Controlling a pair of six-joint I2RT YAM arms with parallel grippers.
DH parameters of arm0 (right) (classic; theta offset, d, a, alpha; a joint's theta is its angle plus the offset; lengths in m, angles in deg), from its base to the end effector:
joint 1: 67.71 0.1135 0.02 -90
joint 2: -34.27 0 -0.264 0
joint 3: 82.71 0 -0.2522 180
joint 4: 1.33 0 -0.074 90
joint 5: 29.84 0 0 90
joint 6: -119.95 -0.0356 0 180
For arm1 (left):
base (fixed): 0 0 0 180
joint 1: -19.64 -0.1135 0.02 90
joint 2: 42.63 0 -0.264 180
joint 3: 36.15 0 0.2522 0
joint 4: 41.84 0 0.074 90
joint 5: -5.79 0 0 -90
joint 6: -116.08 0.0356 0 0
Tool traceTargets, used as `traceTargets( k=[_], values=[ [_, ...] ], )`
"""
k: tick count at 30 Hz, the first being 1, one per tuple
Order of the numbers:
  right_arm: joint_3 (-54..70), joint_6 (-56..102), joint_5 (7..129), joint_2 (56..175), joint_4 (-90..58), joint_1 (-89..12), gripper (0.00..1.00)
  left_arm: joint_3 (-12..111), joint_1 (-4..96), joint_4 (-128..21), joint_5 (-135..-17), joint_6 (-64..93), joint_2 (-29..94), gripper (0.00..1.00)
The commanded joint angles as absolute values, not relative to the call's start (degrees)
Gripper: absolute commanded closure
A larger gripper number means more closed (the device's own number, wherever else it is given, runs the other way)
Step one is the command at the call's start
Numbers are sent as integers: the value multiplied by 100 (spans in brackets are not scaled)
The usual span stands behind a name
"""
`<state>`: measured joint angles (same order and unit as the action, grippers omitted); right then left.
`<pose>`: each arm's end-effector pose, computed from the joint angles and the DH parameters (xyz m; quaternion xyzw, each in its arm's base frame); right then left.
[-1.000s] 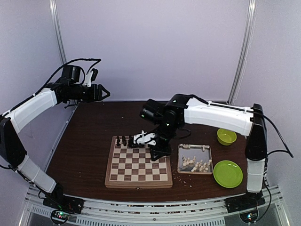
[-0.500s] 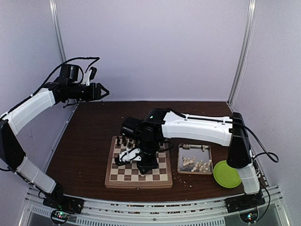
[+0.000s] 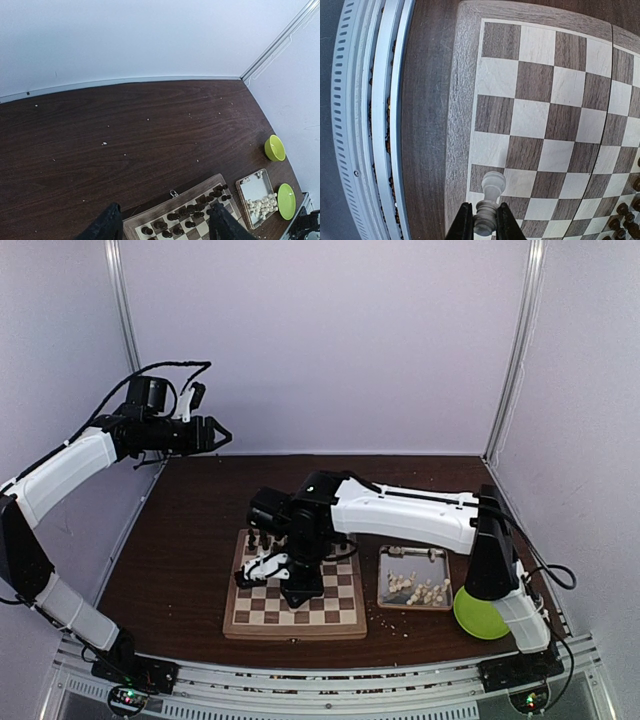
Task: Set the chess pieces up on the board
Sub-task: Place the king on d1.
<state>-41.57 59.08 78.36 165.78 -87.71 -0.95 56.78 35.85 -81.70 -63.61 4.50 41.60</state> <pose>0.1735 0.4322 0.2376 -0.7399 0.6472 0.1795 0.0386 0.3178 -0.1054 0.3588 0.0476 0.8602 -0.3039 0.4068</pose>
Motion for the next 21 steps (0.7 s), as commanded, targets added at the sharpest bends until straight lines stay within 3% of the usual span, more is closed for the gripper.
traceTargets(
  k=[1, 21],
  values=[
    [-4567, 5843, 7941, 16799, -8968, -32, 100, 5847, 3550, -8099, -6386, 450, 4042, 39],
    [-4861, 5809, 8012, 17218, -8997, 58, 100, 5855, 3552, -8117, -6365, 437, 4054, 39]
  ],
)
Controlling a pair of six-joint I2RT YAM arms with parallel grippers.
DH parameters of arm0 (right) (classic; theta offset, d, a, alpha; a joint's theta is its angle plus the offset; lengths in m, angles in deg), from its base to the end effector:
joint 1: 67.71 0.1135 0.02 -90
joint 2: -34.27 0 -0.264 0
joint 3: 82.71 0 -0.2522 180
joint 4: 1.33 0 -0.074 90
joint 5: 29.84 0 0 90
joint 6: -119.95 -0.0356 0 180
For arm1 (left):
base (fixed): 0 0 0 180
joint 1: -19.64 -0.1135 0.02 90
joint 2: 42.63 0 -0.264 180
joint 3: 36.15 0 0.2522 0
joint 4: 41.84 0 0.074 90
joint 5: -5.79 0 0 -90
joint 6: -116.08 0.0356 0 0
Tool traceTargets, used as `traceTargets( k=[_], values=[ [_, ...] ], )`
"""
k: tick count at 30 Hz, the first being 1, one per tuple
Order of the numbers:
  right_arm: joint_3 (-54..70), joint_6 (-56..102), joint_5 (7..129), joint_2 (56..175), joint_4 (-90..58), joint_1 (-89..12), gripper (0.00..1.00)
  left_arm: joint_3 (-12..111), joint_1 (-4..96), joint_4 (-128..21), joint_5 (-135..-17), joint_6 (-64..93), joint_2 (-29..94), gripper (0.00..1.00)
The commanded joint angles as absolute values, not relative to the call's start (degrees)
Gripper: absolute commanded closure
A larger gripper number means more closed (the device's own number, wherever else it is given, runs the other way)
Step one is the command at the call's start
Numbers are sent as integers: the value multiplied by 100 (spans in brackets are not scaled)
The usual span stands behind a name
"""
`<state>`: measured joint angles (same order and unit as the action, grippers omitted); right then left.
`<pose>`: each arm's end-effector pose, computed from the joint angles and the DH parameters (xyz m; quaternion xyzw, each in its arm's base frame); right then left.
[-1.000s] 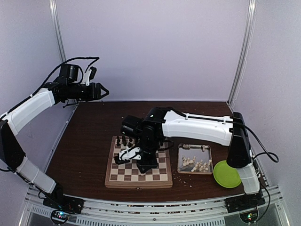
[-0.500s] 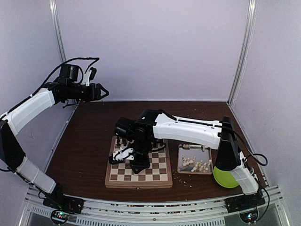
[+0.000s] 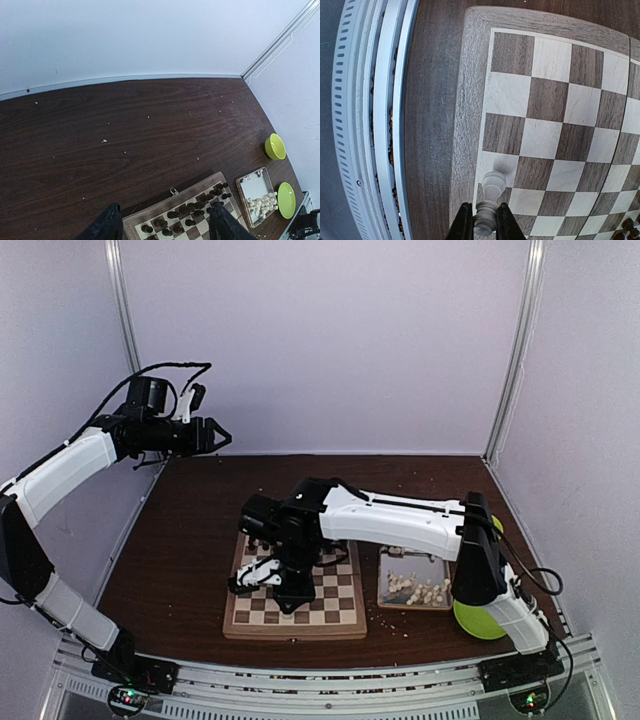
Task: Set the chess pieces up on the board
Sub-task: Place the king on d1.
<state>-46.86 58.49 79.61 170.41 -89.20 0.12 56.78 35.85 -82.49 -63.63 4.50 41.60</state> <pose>0.1698 0.4481 0.2257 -0.7417 0.6434 0.1877 0.0255 0.3171 -0.1052 0.3575 0.0463 0.8635 -0.3024 0.4011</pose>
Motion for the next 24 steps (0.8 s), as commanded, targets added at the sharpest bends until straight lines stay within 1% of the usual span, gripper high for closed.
traceTargets(
  k=[1, 8, 9, 10, 12, 15, 16, 18, 24],
  values=[
    [-4866, 5812, 8007, 17232, -8993, 61, 100, 5855, 3552, -8122, -6364, 437, 4060, 39],
    [-4874, 5843, 7876, 17362, -8947, 57, 100, 5864, 3550, -8134, -6347, 428, 4051, 39],
    [-4873, 5836, 7860, 17363, -8933, 58, 99, 5864, 3554, -8135, -6340, 428, 4052, 39],
    [-4879, 5822, 7843, 17366, -8917, 57, 95, 5869, 3555, -8135, -6338, 428, 4052, 39],
    [-4884, 5787, 7779, 17358, -8878, 55, 81, 5873, 3550, -8143, -6339, 428, 4048, 39],
    [-4900, 5775, 7778, 17322, -8866, 56, 64, 5873, 3548, -8144, -6346, 428, 4051, 39],
    [-4906, 5778, 7795, 17295, -8868, 53, 61, 5873, 3552, -8144, -6340, 428, 4051, 39],
    [-4939, 5777, 7825, 17228, -8870, 50, 58, 5873, 3548, -8144, -6338, 428, 4046, 39],
    [-4705, 5803, 7853, 16616, -8889, -62, 56, 5873, 3552, -8144, -6286, 428, 4052, 39]
  ],
)
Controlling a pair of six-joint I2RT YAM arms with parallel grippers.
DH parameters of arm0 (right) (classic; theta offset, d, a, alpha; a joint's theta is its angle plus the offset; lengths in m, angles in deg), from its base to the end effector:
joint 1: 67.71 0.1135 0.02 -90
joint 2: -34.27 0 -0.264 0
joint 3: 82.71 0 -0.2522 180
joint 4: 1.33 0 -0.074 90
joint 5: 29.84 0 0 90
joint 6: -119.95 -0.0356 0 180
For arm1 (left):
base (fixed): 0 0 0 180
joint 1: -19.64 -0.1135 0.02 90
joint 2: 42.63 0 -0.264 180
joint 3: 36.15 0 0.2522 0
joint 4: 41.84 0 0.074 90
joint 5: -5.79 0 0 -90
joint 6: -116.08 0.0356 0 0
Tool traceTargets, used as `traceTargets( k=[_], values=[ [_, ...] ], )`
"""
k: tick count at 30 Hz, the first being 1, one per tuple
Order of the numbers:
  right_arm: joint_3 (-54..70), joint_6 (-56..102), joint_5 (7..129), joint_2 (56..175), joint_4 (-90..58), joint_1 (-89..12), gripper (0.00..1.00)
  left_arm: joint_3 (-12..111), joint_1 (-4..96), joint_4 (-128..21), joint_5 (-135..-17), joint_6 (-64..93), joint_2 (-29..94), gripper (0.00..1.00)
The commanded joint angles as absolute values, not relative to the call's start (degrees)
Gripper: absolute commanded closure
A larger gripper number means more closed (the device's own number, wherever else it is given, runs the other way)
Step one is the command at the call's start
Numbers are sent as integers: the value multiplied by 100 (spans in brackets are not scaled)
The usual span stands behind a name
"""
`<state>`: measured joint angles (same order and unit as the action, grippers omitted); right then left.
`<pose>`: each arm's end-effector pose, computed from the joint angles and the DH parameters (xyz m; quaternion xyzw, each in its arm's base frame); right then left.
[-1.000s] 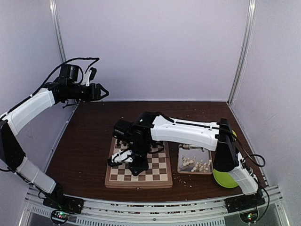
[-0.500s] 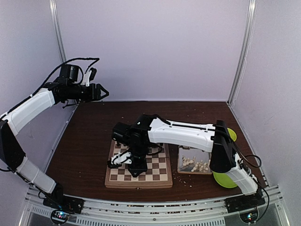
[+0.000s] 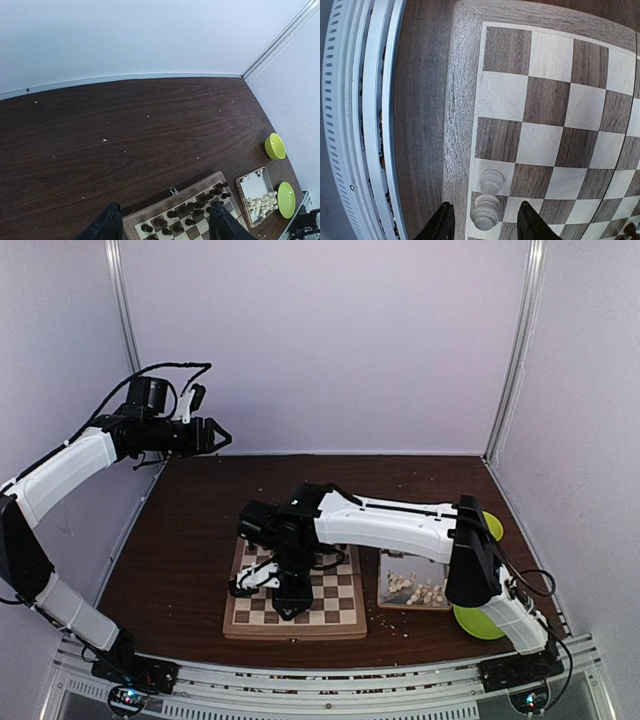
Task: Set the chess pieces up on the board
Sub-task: Place the king on d1, then pick up the knight from the storage box.
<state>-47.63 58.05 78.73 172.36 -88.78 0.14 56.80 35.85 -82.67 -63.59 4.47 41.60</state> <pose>0.1721 0.4530 0.2135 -0.7395 0.6487 0.1787 0.0212 0.3169 -0.1052 0.3574 0.0460 0.8641 -0.3025 0.3997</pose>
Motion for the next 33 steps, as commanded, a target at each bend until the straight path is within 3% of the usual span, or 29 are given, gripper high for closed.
traceTargets(
  k=[1, 9, 17, 21, 24, 28, 33],
  values=[
    [-4506, 5807, 7853, 16375, -8840, -129, 56, 5873, 3552, -8144, -6293, 424, 4050, 39],
    [-2103, 5839, 7963, 14207, -7795, -1476, 54, 5873, 3553, -8144, -6222, 380, 4078, 39],
    [-157, 5623, 8760, 13183, -7187, -3408, 59, 5962, 3689, -8183, -5887, 572, 4237, 44],
    [445, 5641, 8664, 12748, -6893, -4071, 61, 6033, 4251, -8183, -5722, 1308, 4141, 45],
    [826, 5659, 8236, 12472, -6681, -4356, 63, 5914, 4689, -8187, -6152, 2046, 4101, 45],
    [1251, 5694, 8009, 12193, -6624, -4518, 63, 6356, 5492, -8619, -7557, 2459, 4415, 46],
    [1688, 5938, 7700, 11753, -6755, -4532, 63, 7135, 6398, -8757, -7925, 2835, 4852, 48]
  ],
)
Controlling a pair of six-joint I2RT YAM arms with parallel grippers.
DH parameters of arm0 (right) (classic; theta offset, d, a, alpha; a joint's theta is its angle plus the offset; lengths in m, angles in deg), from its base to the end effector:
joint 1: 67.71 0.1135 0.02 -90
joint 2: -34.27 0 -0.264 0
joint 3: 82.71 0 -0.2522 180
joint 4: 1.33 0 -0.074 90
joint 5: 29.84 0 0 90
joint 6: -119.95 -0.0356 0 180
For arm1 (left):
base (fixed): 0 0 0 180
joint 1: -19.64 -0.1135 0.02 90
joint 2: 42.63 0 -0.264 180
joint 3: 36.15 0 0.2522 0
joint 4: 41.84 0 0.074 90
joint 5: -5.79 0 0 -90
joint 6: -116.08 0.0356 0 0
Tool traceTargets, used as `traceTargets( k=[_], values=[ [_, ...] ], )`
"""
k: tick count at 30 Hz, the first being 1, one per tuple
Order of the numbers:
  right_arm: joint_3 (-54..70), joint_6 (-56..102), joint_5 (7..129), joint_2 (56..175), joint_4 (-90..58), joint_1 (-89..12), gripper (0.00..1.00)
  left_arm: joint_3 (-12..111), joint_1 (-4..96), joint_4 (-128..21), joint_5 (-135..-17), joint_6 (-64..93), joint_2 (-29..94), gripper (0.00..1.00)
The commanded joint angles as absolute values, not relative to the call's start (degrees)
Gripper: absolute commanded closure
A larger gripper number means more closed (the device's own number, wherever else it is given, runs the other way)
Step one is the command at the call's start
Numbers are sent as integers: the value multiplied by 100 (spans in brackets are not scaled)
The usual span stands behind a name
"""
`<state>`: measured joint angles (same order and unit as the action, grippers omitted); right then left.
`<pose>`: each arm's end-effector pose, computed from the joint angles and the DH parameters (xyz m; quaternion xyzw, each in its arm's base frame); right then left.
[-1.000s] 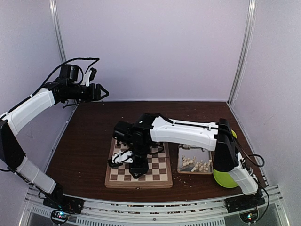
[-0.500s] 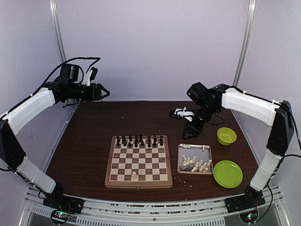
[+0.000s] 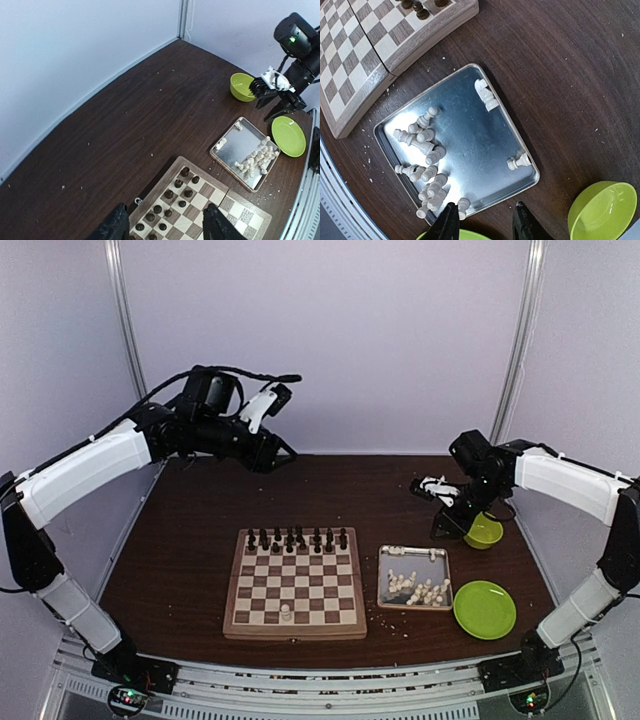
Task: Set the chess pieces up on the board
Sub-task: Pick up the knight from the storage box.
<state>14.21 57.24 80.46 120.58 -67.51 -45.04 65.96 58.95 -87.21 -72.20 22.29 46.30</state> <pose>0.2652 0.1242 0.2622 -0.4375 0.8646 0.1662 0.1828 0.2682 -0.2292 0.3770 0.3137 0.8137 -0.2618 0.4135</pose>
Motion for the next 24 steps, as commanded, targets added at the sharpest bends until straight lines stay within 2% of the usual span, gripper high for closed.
traceTargets(
  k=[1, 2, 4, 6, 8, 10, 12, 17, 24],
  values=[
    [1755, 5981, 7643, 11688, -6771, -4530, 63, 7169, 6501, -8749, -7932, 3039, 4902, 46],
    [1858, 5991, 7555, 11640, -6743, -4530, 62, 7132, 6530, -8721, -7654, 3231, 4915, 45],
    [2009, 5991, 7364, 11644, -6703, -4526, 62, 6662, 6526, -8260, -6356, 3620, 4753, 41],
    [2041, 6032, 7375, 11770, -6826, -4522, 63, 6031, 6526, -7432, -5891, 3485, 4499, 39],
    [2034, 6040, 7439, 11889, -6895, -4515, 63, 5684, 6526, -7046, -5850, 3400, 4411, 39],
    [2007, 6017, 7490, 12011, -6828, -4485, 63, 5744, 6526, -7240, -5923, 3388, 4481, 39],
    [1899, 6006, 7528, 12181, -6793, -4400, 63, 5863, 6526, -7621, -6140, 3377, 4549, 35],
    [1470, 6137, 7518, 12763, -6731, -4113, 66, 5750, 6526, -7641, -6459, 3434, 4434, 39],
    [885, 6291, 7324, 13581, -6516, -3840, 72, 5745, 6526, -7683, -6685, 3345, 4419, 38]
  ],
)
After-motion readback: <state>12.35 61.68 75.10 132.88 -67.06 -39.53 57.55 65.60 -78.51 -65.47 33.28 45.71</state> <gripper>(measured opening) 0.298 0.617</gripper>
